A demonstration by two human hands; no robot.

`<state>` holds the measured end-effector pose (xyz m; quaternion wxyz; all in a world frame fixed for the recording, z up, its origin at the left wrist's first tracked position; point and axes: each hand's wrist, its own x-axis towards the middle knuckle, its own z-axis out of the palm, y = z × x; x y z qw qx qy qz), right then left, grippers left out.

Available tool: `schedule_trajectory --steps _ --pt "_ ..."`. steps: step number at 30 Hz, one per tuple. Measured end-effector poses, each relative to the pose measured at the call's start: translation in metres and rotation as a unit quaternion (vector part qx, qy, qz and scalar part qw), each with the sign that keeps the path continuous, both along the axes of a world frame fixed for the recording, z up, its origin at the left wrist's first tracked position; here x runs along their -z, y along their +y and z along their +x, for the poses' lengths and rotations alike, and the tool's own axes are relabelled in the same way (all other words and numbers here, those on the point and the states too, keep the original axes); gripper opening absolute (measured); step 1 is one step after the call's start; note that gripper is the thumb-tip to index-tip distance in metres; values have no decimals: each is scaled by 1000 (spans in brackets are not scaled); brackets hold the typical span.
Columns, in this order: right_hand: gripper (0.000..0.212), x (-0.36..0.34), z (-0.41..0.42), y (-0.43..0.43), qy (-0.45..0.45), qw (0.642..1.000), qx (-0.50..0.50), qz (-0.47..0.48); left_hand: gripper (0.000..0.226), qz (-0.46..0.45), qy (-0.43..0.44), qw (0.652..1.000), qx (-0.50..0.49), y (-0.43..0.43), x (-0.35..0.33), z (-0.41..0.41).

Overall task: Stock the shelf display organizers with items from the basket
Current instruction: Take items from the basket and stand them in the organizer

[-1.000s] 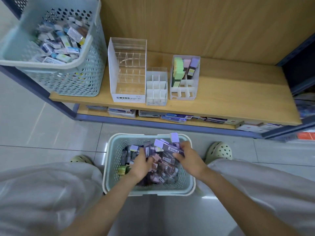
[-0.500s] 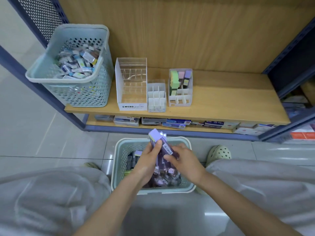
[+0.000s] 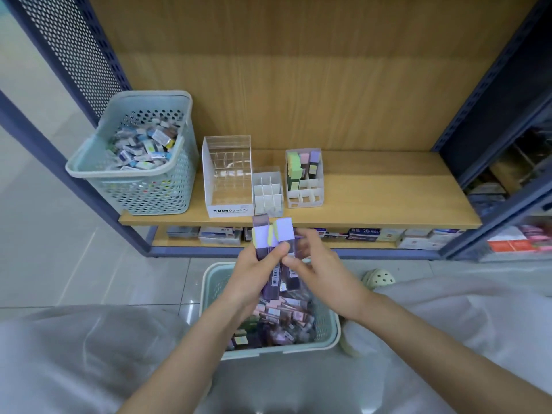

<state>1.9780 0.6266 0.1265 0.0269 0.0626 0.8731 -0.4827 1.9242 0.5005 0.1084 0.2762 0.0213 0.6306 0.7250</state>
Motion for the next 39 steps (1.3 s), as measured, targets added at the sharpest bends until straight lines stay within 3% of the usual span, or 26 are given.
schedule_trajectory --steps 3,6,8,12,14,17,27,30,35,39 --pt "44 -23 -10 12 51 996 50 -57 25 -41 92 993 60 -2 -14 -6" --pt "18 -36 -20 23 26 988 42 -147 21 -61 143 982 106 -2 -26 -14" --pt "17 -44 -27 31 23 987 39 -155 19 -74 166 975 124 -1 -31 -24" --pt "20 -63 -60 68 97 988 119 -31 3 -124 179 971 103 4 -39 -56" --pt "19 -70 -83 96 142 974 158 74 15 -145 173 971 75 9 -39 -74" --pt "17 -64 -118 131 135 964 160 165 24 -160 163 973 28 21 -34 -102" --pt "11 9 -213 167 42 968 120 216 8 -165 152 974 -35 56 -18 -153" --pt "9 25 -229 170 16 966 103 238 18 -185 140 972 -44 59 -13 -161" --pt "16 42 -244 171 -26 940 46 337 12 -188 145 971 -32 63 -5 -170" --pt "23 50 -245 172 -4 923 34 384 10 -170 137 976 -26 68 -1 -173"
